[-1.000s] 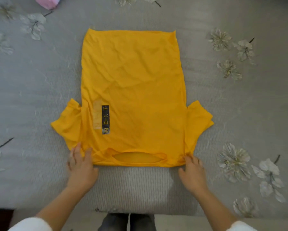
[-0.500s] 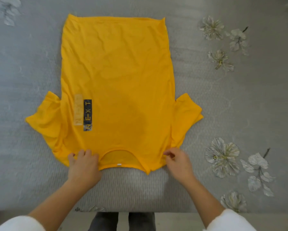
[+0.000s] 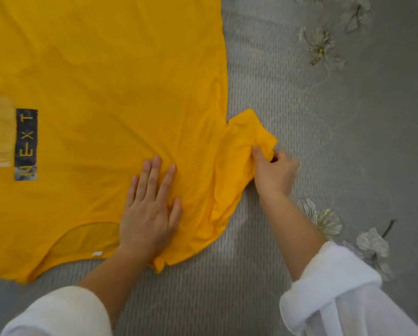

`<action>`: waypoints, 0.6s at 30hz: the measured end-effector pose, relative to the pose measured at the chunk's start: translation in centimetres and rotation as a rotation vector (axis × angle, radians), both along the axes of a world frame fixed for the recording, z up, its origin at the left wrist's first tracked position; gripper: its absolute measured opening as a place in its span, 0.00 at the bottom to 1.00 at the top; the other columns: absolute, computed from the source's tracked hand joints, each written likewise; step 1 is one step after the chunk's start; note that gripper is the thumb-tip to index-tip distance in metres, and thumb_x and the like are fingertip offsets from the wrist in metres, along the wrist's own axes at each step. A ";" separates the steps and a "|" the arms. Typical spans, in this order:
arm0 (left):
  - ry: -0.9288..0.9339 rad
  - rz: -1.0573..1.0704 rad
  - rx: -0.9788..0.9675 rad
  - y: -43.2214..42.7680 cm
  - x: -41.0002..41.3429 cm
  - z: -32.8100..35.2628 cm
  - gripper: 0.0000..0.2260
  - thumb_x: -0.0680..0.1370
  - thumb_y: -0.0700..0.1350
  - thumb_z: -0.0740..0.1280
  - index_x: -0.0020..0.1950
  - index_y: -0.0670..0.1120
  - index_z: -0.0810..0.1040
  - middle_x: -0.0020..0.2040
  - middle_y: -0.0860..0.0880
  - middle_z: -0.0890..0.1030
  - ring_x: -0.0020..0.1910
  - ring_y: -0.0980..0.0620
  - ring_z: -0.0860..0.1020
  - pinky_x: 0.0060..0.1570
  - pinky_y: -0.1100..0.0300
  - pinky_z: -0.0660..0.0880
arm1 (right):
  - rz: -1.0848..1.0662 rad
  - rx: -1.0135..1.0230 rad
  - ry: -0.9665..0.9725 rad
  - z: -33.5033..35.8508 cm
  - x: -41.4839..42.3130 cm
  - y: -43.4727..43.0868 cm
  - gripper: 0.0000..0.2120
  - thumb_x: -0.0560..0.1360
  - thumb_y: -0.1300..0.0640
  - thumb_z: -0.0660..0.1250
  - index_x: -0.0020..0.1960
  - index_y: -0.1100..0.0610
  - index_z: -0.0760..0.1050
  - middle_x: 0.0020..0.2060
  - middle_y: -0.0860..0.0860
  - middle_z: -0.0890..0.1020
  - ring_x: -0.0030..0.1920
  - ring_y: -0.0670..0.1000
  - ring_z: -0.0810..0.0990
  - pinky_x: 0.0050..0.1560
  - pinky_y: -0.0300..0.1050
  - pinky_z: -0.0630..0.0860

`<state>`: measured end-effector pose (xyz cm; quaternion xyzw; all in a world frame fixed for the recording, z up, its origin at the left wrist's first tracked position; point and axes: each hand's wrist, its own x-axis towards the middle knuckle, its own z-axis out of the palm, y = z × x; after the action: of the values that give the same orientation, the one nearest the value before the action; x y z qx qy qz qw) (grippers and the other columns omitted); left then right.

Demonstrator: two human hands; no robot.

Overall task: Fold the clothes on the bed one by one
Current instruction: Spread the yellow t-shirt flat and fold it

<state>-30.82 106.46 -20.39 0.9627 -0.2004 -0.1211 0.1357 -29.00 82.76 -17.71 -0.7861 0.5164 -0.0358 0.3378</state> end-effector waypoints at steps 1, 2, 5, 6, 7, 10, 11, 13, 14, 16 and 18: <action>-0.005 0.007 -0.001 0.0 0.1 0.1 0.30 0.77 0.55 0.53 0.78 0.49 0.56 0.79 0.44 0.52 0.78 0.47 0.50 0.75 0.49 0.48 | -0.023 0.020 -0.069 -0.1 -0.2 0.2 0.16 0.73 0.48 0.69 0.35 0.55 0.68 0.45 0.57 0.73 0.44 0.54 0.72 0.43 0.51 0.71; -0.008 0.013 -0.002 -0.1 0.1 0.2 0.30 0.76 0.55 0.53 0.78 0.49 0.56 0.79 0.44 0.52 0.78 0.47 0.50 0.75 0.49 0.48 | -0.072 0.061 -0.165 0.0 -0.7 0.0 0.17 0.74 0.52 0.69 0.32 0.54 0.65 0.39 0.55 0.72 0.39 0.52 0.71 0.38 0.48 0.68; 0.000 0.004 0.007 -0.2 0.1 0.6 0.30 0.77 0.55 0.52 0.78 0.49 0.56 0.79 0.45 0.52 0.78 0.47 0.49 0.75 0.49 0.48 | -0.250 0.214 -0.394 0.9 -2.7 -2.2 0.17 0.74 0.60 0.69 0.32 0.53 0.64 0.29 0.48 0.68 0.26 0.40 0.66 0.27 0.37 0.64; 0.000 -0.006 0.009 -0.2 0.1 0.6 0.29 0.77 0.56 0.52 0.78 0.50 0.56 0.79 0.45 0.52 0.78 0.47 0.49 0.74 0.49 0.48 | -0.273 0.254 -0.406 1.1 -3.6 -3.1 0.16 0.74 0.61 0.69 0.34 0.53 0.66 0.30 0.47 0.70 0.25 0.38 0.67 0.25 0.34 0.65; 0.001 -0.021 0.015 -0.2 0.1 0.6 0.29 0.77 0.56 0.51 0.78 0.50 0.55 0.79 0.45 0.52 0.78 0.47 0.49 0.74 0.49 0.48 | -0.275 0.287 -0.395 1.3 -4.4 -3.6 0.14 0.74 0.61 0.70 0.35 0.53 0.67 0.31 0.48 0.72 0.26 0.36 0.69 0.27 0.32 0.67; -0.006 -0.044 0.050 -0.3 0.1 0.7 0.30 0.77 0.58 0.50 0.78 0.50 0.54 0.79 0.45 0.50 0.78 0.47 0.48 0.75 0.49 0.47 | -0.299 0.401 -0.376 1.5 -5.5 -4.3 0.11 0.72 0.61 0.73 0.43 0.51 0.71 0.40 0.49 0.78 0.40 0.43 0.78 0.39 0.40 0.77; -0.007 -0.043 0.063 -0.3 0.0 0.9 0.30 0.77 0.59 0.50 0.78 0.49 0.54 0.79 0.44 0.50 0.78 0.46 0.47 0.75 0.48 0.47 | -0.329 0.435 -0.403 1.6 -5.5 -4.4 0.12 0.71 0.62 0.73 0.45 0.52 0.72 0.41 0.49 0.80 0.42 0.45 0.79 0.42 0.42 0.78; 0.005 -0.046 0.042 -0.8 -0.4 1.3 0.31 0.77 0.60 0.50 0.79 0.49 0.53 0.79 0.43 0.49 0.78 0.45 0.47 0.74 0.48 0.45 | -0.372 0.448 -0.464 1.8 -5.4 -4.9 0.13 0.70 0.63 0.74 0.46 0.52 0.73 0.41 0.49 0.81 0.42 0.46 0.80 0.42 0.42 0.78; 0.011 -0.074 0.011 -1.4 -0.9 1.4 0.32 0.77 0.60 0.51 0.79 0.48 0.53 0.79 0.43 0.49 0.78 0.45 0.47 0.74 0.48 0.45 | -0.375 0.443 -0.461 1.9 -5.4 -5.2 0.13 0.70 0.63 0.75 0.47 0.53 0.73 0.42 0.49 0.81 0.43 0.46 0.80 0.43 0.41 0.78; -0.003 -0.246 -0.021 -2.8 -2.7 1.6 0.31 0.77 0.59 0.53 0.78 0.49 0.56 0.78 0.44 0.53 0.77 0.44 0.51 0.73 0.47 0.47 | -0.374 0.487 -0.402 2.0 -5.5 -5.4 0.13 0.70 0.64 0.73 0.50 0.55 0.74 0.46 0.52 0.81 0.48 0.50 0.80 0.48 0.45 0.78; -0.028 -0.431 0.026 -4.0 -4.7 1.6 0.29 0.78 0.59 0.53 0.77 0.50 0.61 0.78 0.44 0.57 0.76 0.42 0.55 0.72 0.46 0.52 | -0.414 0.581 -0.356 2.4 -5.3 -5.4 0.13 0.71 0.66 0.71 0.53 0.56 0.74 0.51 0.55 0.80 0.52 0.53 0.79 0.48 0.46 0.78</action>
<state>-35.47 102.43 -18.78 0.9008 -0.4019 -0.1366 0.0914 -34.34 77.37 -15.28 -0.5184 0.5860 -0.0911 0.6161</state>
